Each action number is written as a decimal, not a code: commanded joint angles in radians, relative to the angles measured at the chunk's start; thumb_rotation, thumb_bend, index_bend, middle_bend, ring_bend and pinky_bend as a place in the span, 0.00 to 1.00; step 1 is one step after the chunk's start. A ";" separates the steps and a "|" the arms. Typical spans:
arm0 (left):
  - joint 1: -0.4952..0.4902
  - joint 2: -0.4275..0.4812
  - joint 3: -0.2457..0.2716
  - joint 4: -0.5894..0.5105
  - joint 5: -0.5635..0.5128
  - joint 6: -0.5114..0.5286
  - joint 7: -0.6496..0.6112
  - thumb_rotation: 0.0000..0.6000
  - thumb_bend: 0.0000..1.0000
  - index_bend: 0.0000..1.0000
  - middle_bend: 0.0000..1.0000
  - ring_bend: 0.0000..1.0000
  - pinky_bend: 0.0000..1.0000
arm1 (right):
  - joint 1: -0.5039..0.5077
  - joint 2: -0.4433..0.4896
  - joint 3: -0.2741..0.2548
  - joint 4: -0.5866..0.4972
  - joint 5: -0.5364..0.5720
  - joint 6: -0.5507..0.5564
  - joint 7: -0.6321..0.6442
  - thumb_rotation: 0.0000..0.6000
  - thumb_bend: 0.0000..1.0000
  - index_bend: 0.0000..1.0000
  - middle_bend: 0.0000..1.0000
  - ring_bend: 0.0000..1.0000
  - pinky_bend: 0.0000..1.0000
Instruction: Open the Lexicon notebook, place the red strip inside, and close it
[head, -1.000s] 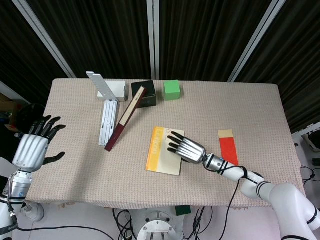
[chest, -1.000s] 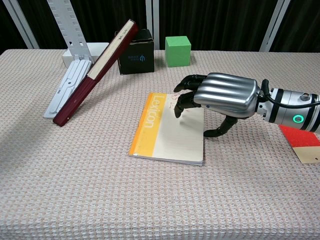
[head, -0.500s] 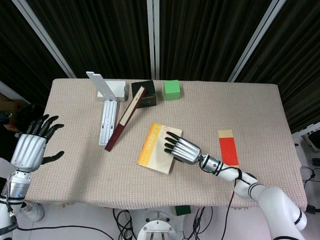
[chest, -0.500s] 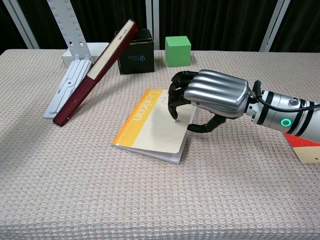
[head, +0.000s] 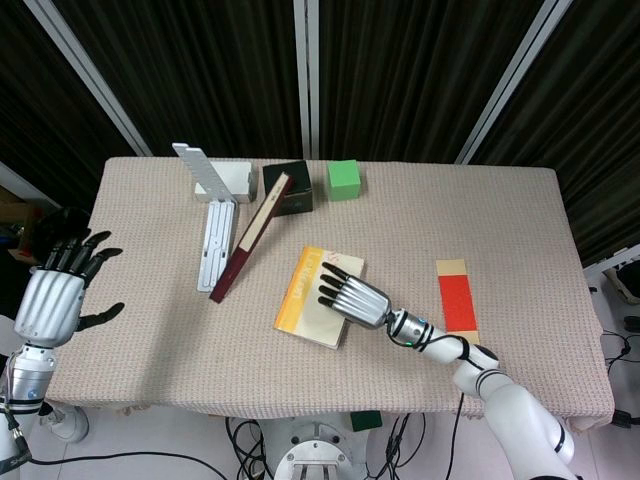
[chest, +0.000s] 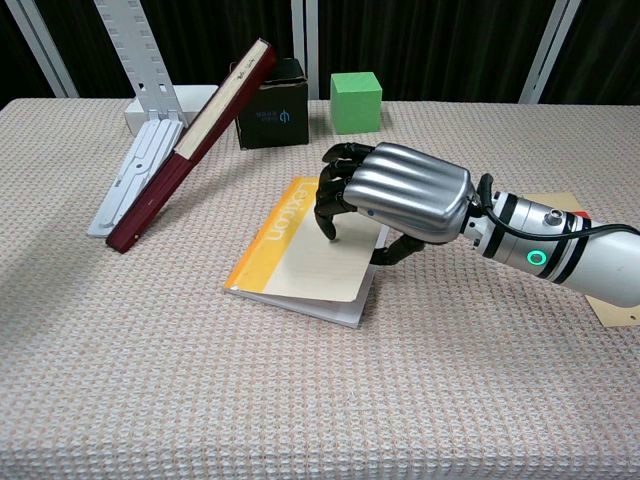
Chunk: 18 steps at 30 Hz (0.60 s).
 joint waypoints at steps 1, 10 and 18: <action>0.003 0.003 0.002 -0.001 0.001 0.001 0.000 1.00 0.02 0.26 0.13 0.08 0.12 | -0.004 0.010 -0.011 0.005 -0.005 0.016 0.001 1.00 0.37 0.52 0.39 0.24 0.16; -0.004 0.002 -0.003 -0.004 0.005 -0.007 0.001 1.00 0.02 0.27 0.13 0.08 0.12 | -0.034 0.059 -0.039 -0.019 -0.008 0.068 -0.019 1.00 0.54 0.76 0.43 0.25 0.16; -0.004 0.007 -0.002 -0.018 0.009 -0.010 0.015 1.00 0.02 0.27 0.13 0.08 0.12 | -0.071 0.186 -0.118 -0.041 -0.075 0.173 -0.067 1.00 0.54 0.76 0.44 0.25 0.16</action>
